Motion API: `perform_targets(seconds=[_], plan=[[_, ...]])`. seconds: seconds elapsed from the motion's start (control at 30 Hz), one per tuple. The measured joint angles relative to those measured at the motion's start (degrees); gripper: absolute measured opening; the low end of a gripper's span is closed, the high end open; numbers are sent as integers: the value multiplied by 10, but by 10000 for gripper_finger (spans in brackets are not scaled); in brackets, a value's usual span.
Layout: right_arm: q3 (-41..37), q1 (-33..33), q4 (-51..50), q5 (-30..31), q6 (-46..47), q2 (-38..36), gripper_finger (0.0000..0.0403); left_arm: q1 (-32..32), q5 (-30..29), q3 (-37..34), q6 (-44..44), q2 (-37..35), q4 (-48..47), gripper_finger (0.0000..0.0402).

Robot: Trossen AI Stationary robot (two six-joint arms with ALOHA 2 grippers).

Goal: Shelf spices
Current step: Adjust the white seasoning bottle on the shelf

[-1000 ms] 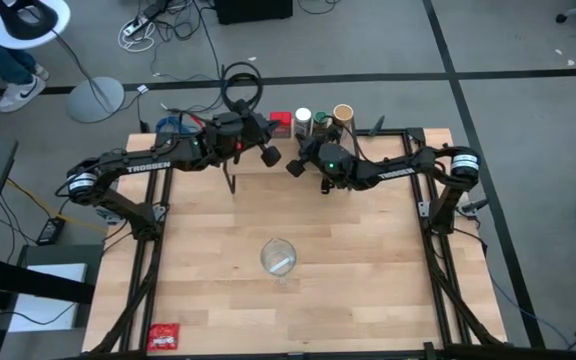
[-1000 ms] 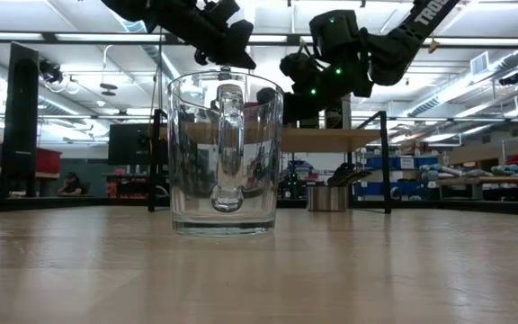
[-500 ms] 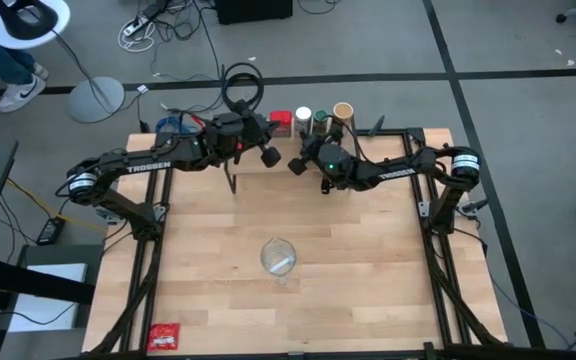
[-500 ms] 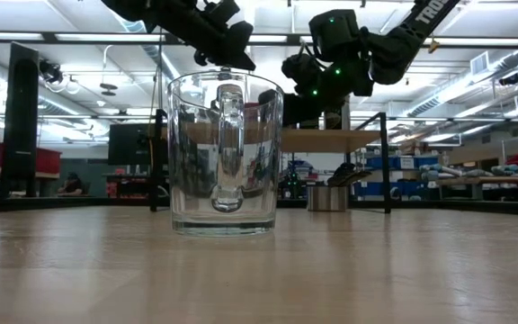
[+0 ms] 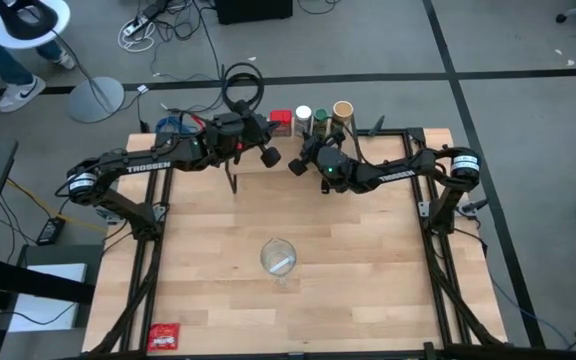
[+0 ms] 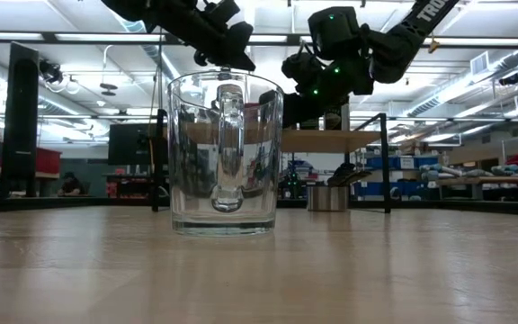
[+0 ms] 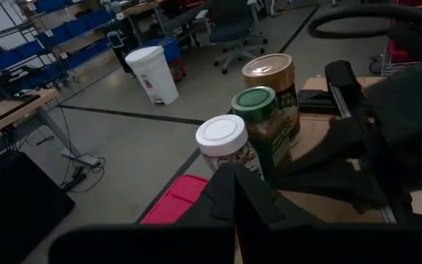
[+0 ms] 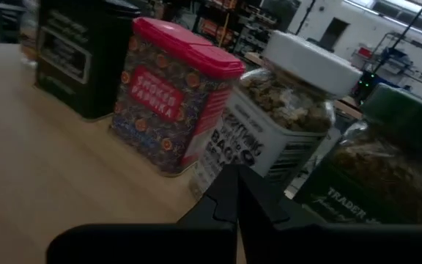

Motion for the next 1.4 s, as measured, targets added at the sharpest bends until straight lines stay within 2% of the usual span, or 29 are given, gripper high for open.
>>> perform_targets(seconds=[0.13, 0.27, 0.47, 0.57, 0.63, 0.73, 0.87, 1.07, 1.23, 1.4], plan=[[-1, 24, 9, 0, -11, -8, 0, 0, 0, 0, 0, 0, 0, 1], [-1, 52, 18, 2, -50, -47, 0, 0, -1, 0, 0, 0, 0, 1], [-1, 87, 17, 2, -144, -161, 0, 6, -7, 0, 0, -9, 5, 1], [-1, 74, -6, -9, -179, -233, 0, 12, -7, 0, -12, -12, 13, 1], [7, 51, -58, -29, -167, -279, 0, 17, -4, 1, -17, -12, 10, 1], [49, 11, -214, -78, -99, -323, 0, 20, 6, 4, -21, -12, 12, 1], [123, -43, -404, -164, -40, -318, 0, 27, 24, 16, -26, -11, 9, 1], [211, -91, -508, -275, -87, -287, 0, 45, 61, 104, -8, 6, -117, 1], [272, -141, -584, -383, -91, -282, 0, 66, 101, 231, 35, 43, -246, 1], [291, -174, -649, -427, -92, -281, 0, 82, 160, 353, 91, 107, -356, 1]])
